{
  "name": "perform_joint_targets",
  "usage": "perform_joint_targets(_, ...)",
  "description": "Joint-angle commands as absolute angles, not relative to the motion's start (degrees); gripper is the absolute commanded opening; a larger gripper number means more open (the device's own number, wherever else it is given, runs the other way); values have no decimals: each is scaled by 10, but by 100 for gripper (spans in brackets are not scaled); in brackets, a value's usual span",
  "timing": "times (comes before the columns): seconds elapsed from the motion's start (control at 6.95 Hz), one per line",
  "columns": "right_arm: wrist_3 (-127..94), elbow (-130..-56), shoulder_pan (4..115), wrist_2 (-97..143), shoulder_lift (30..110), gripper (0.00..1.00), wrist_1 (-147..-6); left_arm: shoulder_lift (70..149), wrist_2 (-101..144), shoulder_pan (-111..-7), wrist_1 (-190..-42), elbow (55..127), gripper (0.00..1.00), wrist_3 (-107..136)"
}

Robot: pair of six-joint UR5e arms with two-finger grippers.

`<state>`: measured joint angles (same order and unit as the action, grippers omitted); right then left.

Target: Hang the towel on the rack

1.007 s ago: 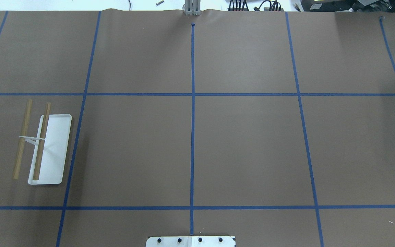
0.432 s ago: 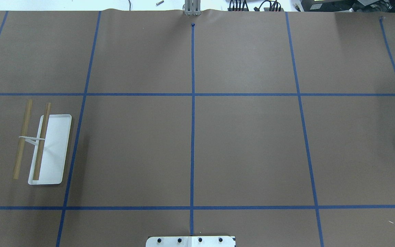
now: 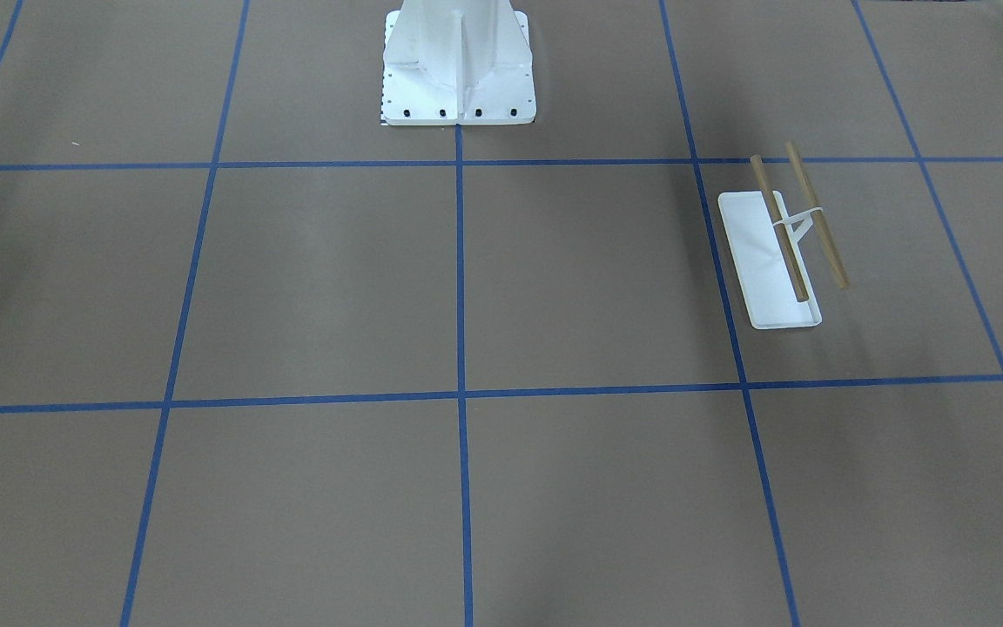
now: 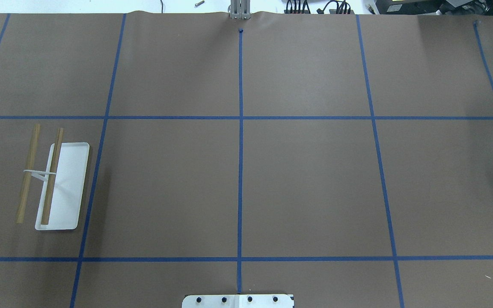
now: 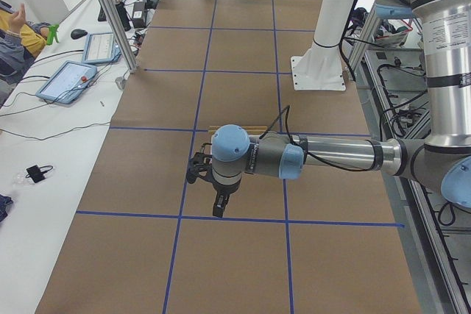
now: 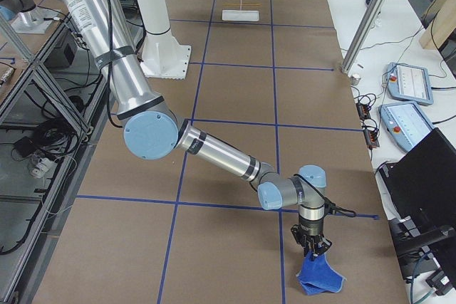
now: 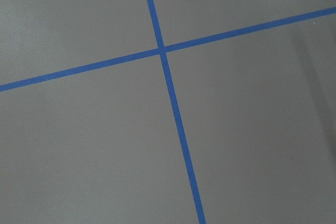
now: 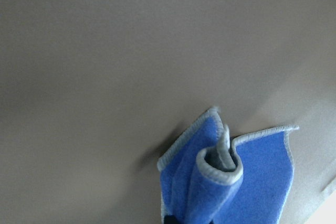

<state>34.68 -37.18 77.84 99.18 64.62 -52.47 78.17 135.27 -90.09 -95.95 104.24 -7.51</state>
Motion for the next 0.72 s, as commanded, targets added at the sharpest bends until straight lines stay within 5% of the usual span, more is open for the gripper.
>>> perform_joint_targets(0.0, 345, -374, 788, 999, 631, 0, -526, 782, 1353, -901, -999, 1017, 99, -73)
perform_joint_targets(0.29, 333, -483, 836, 1102, 635, 0, -605, 782, 1354, -901, -1026, 1019, 98, -39)
perform_joint_targets(0.58, 185, -733, 813, 1159, 708, 0, -749, 807, 1403, -897, -1059, 1018, 98, 59)
